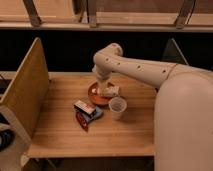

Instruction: Move the arm in a circular motion

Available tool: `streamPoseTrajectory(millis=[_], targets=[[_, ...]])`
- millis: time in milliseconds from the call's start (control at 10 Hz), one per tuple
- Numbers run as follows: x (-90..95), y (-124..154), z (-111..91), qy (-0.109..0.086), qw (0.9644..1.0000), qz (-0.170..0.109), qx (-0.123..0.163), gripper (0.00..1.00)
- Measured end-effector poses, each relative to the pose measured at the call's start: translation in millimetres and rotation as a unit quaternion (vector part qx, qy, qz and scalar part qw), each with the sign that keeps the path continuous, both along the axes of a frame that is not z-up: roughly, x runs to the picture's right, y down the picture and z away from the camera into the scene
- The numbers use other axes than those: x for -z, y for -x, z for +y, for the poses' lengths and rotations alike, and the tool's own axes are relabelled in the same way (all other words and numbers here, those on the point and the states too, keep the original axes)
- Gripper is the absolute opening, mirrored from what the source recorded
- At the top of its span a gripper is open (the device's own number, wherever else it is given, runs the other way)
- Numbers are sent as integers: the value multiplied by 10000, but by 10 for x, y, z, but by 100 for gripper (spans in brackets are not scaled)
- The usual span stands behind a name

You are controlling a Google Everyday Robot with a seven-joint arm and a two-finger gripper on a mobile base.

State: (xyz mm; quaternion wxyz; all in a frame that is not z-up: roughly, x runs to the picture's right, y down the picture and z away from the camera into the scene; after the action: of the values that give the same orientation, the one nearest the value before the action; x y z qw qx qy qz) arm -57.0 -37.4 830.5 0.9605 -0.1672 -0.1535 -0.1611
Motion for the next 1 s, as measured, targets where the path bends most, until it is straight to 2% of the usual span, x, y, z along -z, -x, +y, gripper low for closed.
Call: streamPoseTrajectory(millis=[200, 400, 500, 700, 800, 1000], targets=[[164, 298, 261, 205, 9988, -291, 342, 80], [375, 316, 455, 236, 9979, -395, 464, 80], [504, 229, 565, 228, 9980, -375, 452, 80], [634, -108, 683, 176, 9993, -147, 290, 80], [684, -378, 731, 150, 9998, 63, 113, 80], [664, -965, 672, 25, 9979, 600, -246, 80]])
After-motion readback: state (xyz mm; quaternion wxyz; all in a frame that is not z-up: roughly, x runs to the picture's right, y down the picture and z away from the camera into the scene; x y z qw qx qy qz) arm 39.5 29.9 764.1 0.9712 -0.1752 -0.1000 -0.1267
